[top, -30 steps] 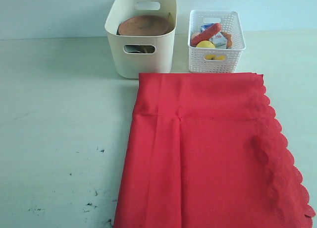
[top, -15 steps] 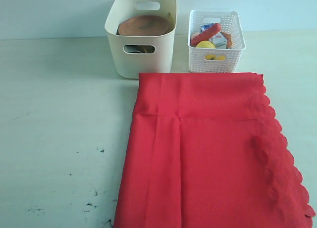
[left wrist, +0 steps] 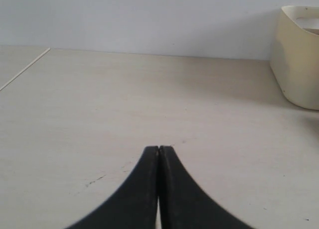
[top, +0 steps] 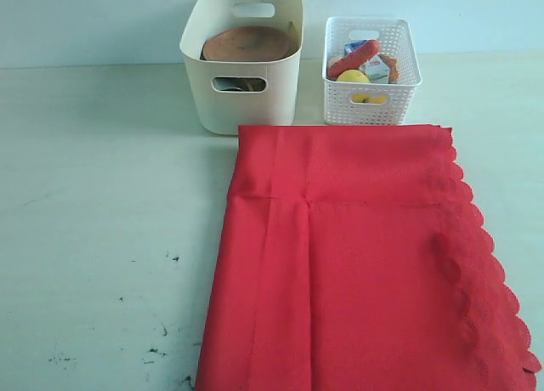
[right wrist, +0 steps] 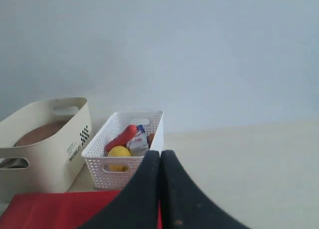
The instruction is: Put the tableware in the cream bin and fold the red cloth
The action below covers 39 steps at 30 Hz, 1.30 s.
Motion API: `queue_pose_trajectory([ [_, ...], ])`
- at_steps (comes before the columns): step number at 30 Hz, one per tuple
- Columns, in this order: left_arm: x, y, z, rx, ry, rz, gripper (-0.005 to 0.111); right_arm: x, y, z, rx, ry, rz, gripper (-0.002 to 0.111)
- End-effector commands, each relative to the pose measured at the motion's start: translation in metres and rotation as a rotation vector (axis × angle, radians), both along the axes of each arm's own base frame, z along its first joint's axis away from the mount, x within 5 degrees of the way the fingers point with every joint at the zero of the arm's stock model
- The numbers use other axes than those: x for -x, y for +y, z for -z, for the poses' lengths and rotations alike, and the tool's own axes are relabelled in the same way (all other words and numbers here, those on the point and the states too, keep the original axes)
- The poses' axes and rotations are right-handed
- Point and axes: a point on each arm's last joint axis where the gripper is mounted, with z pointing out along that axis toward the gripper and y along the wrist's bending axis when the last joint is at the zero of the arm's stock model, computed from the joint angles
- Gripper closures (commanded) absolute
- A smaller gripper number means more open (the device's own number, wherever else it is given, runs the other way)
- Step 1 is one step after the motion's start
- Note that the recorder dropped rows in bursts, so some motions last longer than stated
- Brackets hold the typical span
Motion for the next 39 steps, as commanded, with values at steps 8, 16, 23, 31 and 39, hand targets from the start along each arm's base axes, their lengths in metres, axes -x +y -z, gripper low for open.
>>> queue_pose_trajectory([
  [8,0.000,-0.001,0.001,0.008,-0.006,0.007,0.106,-0.006,0.007,0.027,-0.277,0.306,-0.012,0.108],
  [16,0.000,-0.001,0.001,0.008,-0.006,0.007,0.106,-0.043,0.031,0.068,-0.226,0.702,-0.251,0.108],
  [23,0.000,-0.001,0.001,0.008,-0.006,0.007,0.106,-0.065,0.038,0.108,-0.245,0.938,-0.310,0.108],
  [31,0.000,-0.001,0.001,0.008,-0.006,0.007,0.106,-0.090,0.063,0.112,-0.153,1.000,-0.448,0.108],
  [39,0.000,-0.001,0.001,0.008,-0.006,0.007,0.106,-0.131,0.104,0.133,0.096,1.021,-0.497,0.108],
])
